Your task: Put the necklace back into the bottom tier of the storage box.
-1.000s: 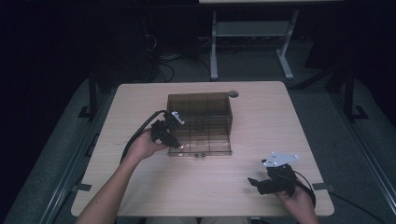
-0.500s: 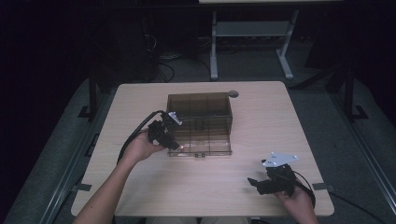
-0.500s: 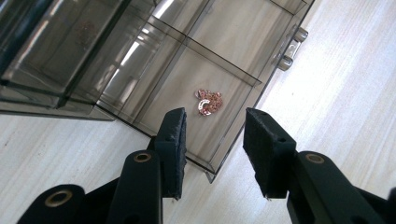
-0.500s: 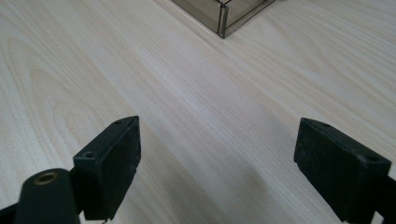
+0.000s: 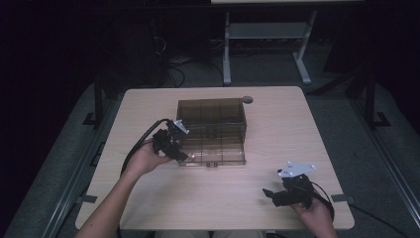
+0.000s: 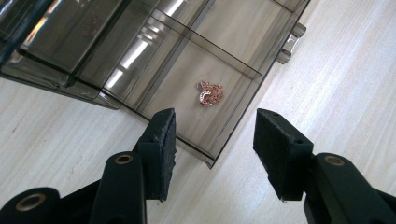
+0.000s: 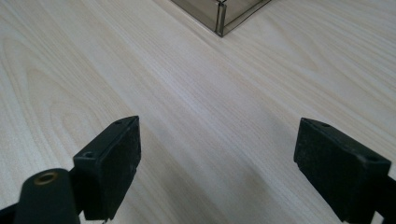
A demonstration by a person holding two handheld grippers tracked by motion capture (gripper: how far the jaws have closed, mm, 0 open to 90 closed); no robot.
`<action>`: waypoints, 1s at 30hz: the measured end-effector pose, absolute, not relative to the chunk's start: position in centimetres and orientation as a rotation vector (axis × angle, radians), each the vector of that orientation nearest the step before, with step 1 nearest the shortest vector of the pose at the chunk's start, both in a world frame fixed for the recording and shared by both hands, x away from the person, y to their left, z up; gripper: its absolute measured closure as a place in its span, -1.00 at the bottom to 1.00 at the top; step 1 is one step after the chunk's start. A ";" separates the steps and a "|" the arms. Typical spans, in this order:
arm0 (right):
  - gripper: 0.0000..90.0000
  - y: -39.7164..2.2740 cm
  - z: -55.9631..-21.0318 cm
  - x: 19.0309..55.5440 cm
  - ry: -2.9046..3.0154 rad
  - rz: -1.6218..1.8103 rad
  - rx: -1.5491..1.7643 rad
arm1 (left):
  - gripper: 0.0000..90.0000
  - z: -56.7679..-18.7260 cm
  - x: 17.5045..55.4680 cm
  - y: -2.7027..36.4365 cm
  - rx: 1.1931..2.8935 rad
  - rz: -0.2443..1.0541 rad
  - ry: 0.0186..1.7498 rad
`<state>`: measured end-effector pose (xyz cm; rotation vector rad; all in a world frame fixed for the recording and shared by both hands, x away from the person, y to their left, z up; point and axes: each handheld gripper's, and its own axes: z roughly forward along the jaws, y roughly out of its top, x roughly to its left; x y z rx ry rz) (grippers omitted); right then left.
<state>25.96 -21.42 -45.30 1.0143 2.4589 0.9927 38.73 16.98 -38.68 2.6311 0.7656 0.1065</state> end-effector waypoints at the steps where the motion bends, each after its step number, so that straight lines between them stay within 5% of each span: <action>1: -0.68 -21.4 -45.3 26.0 2.459 0.993 1.015 | 0.06 -38.6 38.7 17.1 2.641 0.107 0.756; 30: -0.68 -21.5 -45.7 26.2 2.444 0.990 1.051 | -0.16 -38.8 37.0 19.6 2.583 0.119 0.804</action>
